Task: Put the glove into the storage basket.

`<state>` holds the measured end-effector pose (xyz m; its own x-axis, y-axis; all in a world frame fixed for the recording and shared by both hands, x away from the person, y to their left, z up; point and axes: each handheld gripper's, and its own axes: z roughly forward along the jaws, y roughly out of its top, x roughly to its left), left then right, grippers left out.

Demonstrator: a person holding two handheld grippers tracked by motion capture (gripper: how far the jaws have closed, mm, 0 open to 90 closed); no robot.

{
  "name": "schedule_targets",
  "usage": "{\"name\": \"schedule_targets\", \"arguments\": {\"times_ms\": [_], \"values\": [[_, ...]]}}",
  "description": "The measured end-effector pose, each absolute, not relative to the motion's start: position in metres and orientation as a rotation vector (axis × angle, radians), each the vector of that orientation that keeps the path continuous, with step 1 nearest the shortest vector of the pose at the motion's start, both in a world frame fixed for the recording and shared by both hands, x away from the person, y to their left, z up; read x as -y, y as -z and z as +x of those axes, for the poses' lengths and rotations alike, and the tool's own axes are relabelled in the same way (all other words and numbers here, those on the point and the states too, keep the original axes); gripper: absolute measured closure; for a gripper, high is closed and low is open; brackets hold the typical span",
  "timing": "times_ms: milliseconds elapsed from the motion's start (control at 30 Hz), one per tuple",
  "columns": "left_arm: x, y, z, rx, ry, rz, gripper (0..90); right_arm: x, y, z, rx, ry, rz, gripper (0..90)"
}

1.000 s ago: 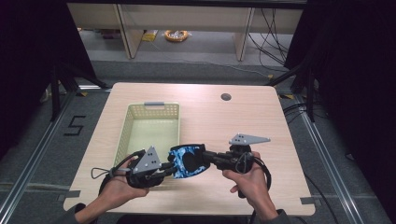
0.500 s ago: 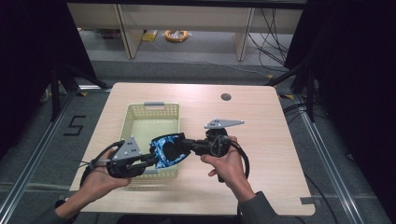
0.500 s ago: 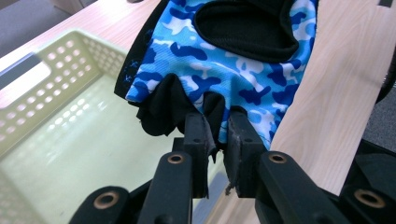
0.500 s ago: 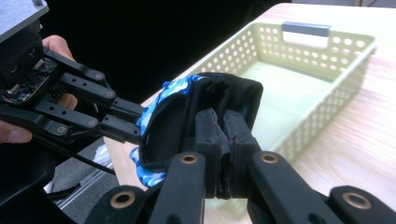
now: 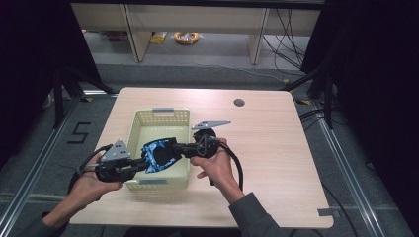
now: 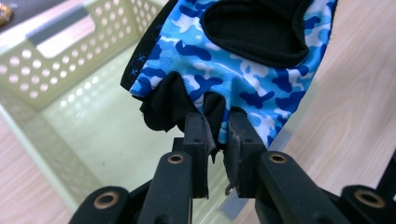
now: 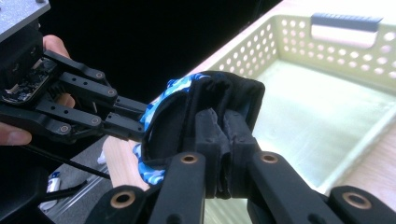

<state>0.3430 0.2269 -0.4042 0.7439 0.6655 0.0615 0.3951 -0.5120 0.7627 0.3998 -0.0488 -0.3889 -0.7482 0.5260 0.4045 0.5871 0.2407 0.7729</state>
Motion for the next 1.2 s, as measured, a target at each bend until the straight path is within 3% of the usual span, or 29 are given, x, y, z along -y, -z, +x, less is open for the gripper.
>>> {"name": "schedule_targets", "arguments": {"times_ms": [833,1067,1200], "values": [[-0.252,0.444,0.359,-0.907,-0.363,2.244,78.2,0.007,0.443,0.421,2.456,1.348,-1.165,86.5],[-0.251,0.442,0.36,-0.925,-0.35,2.255,69.0,0.003,0.45,0.423,2.488,1.29,-1.183,86.6],[-0.252,0.434,0.362,-0.896,-0.409,2.262,65.5,0.002,0.453,0.423,2.502,1.277,-1.207,86.5]]}}
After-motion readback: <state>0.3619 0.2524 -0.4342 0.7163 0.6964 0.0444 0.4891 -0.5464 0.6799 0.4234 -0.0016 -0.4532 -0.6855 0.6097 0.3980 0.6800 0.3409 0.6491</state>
